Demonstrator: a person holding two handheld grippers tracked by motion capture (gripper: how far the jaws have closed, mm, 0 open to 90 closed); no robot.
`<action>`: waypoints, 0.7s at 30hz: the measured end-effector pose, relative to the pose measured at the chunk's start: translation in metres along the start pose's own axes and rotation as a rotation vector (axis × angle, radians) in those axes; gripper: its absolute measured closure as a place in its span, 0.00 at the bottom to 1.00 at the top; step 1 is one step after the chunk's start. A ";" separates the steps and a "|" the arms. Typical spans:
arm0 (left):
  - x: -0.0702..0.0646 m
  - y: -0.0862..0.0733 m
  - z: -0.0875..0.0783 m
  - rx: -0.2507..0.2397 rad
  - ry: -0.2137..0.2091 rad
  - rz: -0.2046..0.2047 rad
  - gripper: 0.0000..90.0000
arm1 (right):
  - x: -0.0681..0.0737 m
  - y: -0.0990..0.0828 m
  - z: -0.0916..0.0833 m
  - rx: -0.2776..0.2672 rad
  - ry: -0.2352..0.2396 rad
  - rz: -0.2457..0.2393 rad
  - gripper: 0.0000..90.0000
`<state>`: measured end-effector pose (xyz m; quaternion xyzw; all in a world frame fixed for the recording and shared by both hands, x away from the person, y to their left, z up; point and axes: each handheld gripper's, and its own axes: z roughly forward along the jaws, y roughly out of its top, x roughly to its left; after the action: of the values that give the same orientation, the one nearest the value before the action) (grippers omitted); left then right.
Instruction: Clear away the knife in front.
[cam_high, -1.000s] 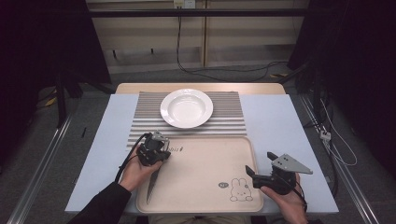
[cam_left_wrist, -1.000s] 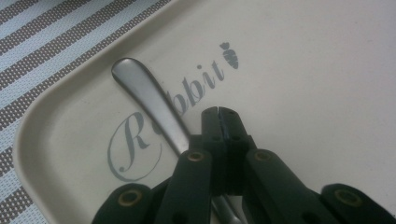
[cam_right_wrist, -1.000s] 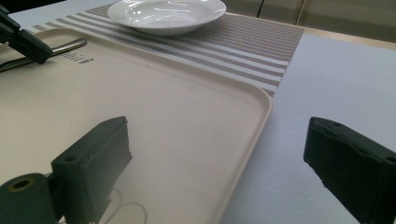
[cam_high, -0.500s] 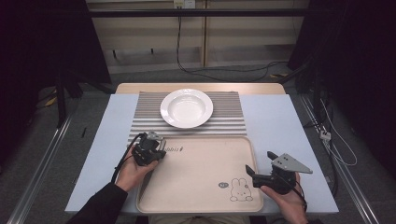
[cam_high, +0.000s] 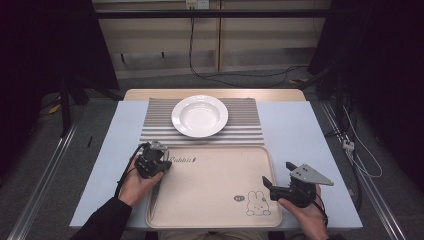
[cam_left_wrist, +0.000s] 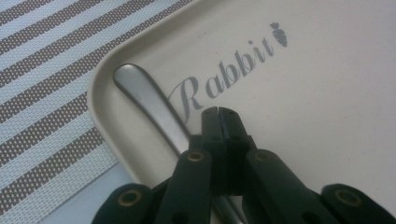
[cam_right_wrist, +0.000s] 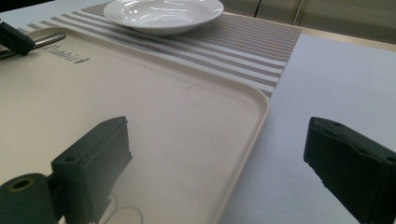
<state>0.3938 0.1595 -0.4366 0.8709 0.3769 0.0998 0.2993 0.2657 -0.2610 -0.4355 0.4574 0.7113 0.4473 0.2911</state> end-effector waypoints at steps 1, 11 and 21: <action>0.001 -0.001 0.000 0.000 -0.008 -0.002 1.00 | 0.000 0.000 0.000 0.001 0.001 -0.001 0.08; 0.001 -0.003 -0.002 -0.006 0.001 -0.018 1.00 | 0.000 0.000 0.000 0.000 0.000 -0.001 0.08; -0.003 -0.002 -0.002 -0.025 -0.016 0.008 0.81 | 0.000 0.000 -0.001 0.000 -0.002 0.002 0.08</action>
<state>0.3894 0.1590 -0.4359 0.8693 0.3699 0.0987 0.3127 0.2646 -0.2614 -0.4351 0.4587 0.7106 0.4471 0.2912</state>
